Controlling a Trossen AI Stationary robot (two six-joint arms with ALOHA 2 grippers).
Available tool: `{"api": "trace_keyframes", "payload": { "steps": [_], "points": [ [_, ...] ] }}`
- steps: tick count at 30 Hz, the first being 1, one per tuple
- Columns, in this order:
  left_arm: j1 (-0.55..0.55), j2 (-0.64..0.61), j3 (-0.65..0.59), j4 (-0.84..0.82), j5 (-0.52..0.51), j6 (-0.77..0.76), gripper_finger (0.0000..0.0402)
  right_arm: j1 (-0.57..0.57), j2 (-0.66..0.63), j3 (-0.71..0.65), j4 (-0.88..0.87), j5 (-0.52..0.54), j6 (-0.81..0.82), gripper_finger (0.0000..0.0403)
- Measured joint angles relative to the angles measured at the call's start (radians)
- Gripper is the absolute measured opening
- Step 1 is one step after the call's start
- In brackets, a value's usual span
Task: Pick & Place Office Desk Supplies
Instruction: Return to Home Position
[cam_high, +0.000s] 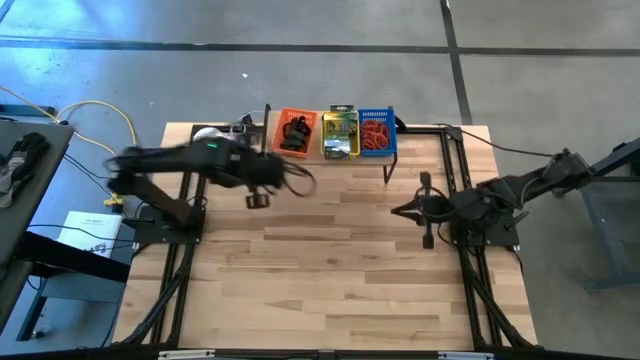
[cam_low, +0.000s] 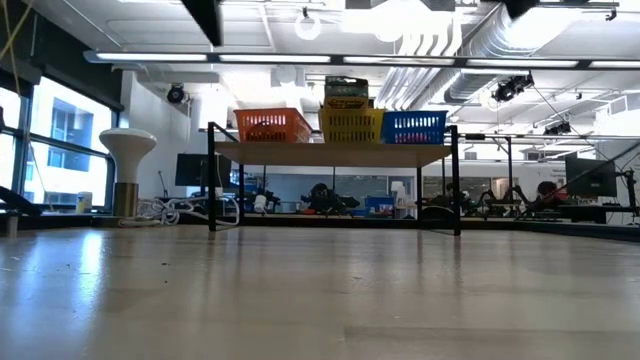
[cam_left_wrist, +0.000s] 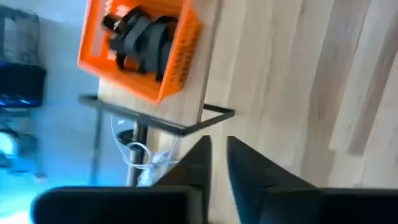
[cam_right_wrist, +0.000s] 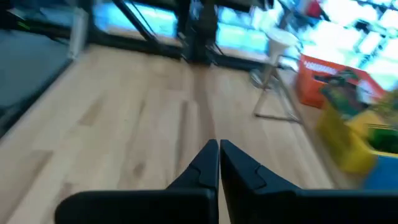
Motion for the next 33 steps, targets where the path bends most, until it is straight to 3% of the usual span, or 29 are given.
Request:
{"api": "trace_keyframes", "payload": {
  "steps": [3,9,14,20,23,27,33],
  "points": [
    [0.02,-0.157,-0.146,0.097,0.024,-0.052,0.001,-0.08,-0.123,-0.212,0.209,-0.133,-0.041,0.0002],
    [-0.002,-0.461,-0.494,0.439,0.106,-0.136,0.0002,-0.22,-0.302,-0.512,0.525,-0.296,-0.037,0.0002],
    [-0.108,-0.634,-0.795,0.769,0.127,-0.157,0.0002,-0.261,-0.338,-0.646,0.629,-0.328,0.003,0.0002],
    [-0.24,-0.768,-1.078,1.074,0.104,-0.171,0.0002,-0.267,-0.342,-0.716,0.659,-0.33,0.035,0.0002],
    [-0.284,-0.81,-1.154,1.173,0.076,-0.165,0.0002,-0.268,-0.347,-0.734,0.66,-0.326,0.036,0.0002],
    [-0.323,-0.848,-1.212,1.174,-0.019,-0.166,0.0002,-0.268,-0.365,-0.747,0.654,-0.33,0.046,0.0002],
    [-0.361,-0.899,-1.271,1.175,-0.027,-0.154,0.0002,-0.268,-0.422,-0.748,0.572,-0.323,0.079,0.0002]
  ]
}}
